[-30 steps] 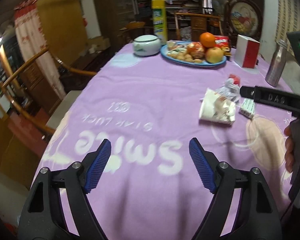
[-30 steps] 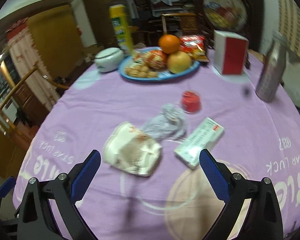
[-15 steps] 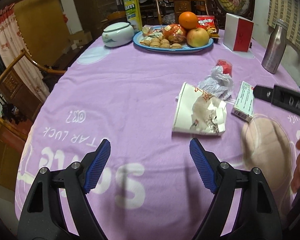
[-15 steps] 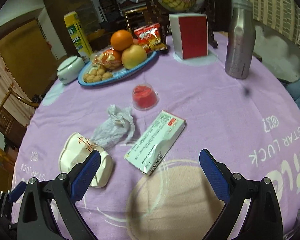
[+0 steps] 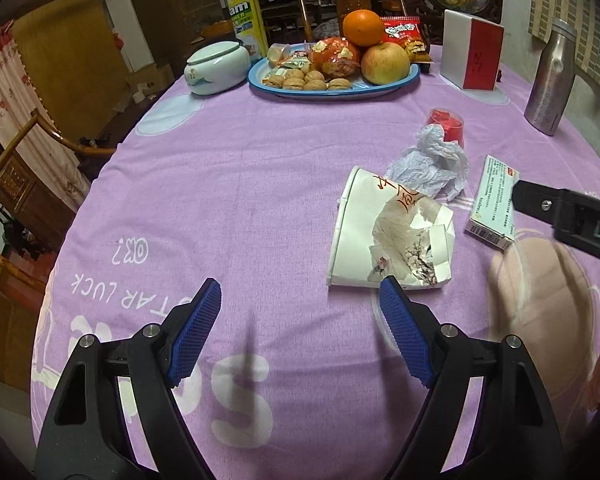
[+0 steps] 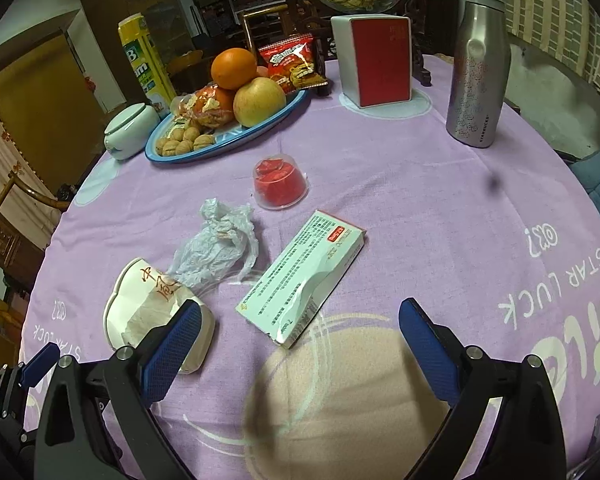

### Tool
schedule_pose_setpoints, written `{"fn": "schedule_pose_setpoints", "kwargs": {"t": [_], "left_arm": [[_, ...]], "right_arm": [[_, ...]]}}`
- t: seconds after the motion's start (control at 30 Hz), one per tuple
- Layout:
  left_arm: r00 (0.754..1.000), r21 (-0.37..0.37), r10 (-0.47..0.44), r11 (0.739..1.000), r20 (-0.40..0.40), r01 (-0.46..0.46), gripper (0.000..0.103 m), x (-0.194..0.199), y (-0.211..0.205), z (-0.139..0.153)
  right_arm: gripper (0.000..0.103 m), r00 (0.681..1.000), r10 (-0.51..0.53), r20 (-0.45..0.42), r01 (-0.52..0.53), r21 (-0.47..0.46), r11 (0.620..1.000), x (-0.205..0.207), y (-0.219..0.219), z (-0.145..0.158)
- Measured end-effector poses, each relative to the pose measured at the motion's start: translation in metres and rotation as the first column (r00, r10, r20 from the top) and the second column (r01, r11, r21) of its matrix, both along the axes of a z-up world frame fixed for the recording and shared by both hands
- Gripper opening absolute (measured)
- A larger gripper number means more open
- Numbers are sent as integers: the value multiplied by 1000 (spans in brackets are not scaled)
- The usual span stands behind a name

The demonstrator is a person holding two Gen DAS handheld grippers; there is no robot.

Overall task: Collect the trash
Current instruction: 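Grasp the white paper cup by its rim with the left tool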

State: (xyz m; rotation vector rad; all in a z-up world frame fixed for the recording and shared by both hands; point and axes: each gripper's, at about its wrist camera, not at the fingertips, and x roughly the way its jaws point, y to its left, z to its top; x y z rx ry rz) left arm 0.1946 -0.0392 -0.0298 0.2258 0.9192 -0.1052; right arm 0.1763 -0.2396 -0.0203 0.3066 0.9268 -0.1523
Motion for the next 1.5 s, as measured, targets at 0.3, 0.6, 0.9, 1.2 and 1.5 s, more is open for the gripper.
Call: {"fn": "schedule_pose_setpoints", "kwargs": {"t": [0.3, 0.6, 0.9, 1.2, 1.5], "left_arm": [[999, -15, -21, 1000, -36, 20, 79, 9, -10, -7], [999, -76, -27, 997, -35, 24, 79, 24, -17, -5], [991, -197, -106, 976, -79, 88, 76, 52, -22, -10], [960, -296, -263, 928, -92, 226, 17, 24, -35, 0], [915, -348, -386, 879, -120, 325, 13, 0, -55, 1]], "right_arm": [[98, 996, -83, -11, 84, 58, 995, 0, -26, -2], [98, 998, -58, -16, 59, 93, 994, 1, -22, -3], [98, 999, -45, -23, 47, 108, 993, 1, -20, -4], [98, 998, -48, -28, 51, 96, 994, 2, -21, -5], [98, 996, -66, -53, 70, 93, 993, 6, -27, -12]]}}
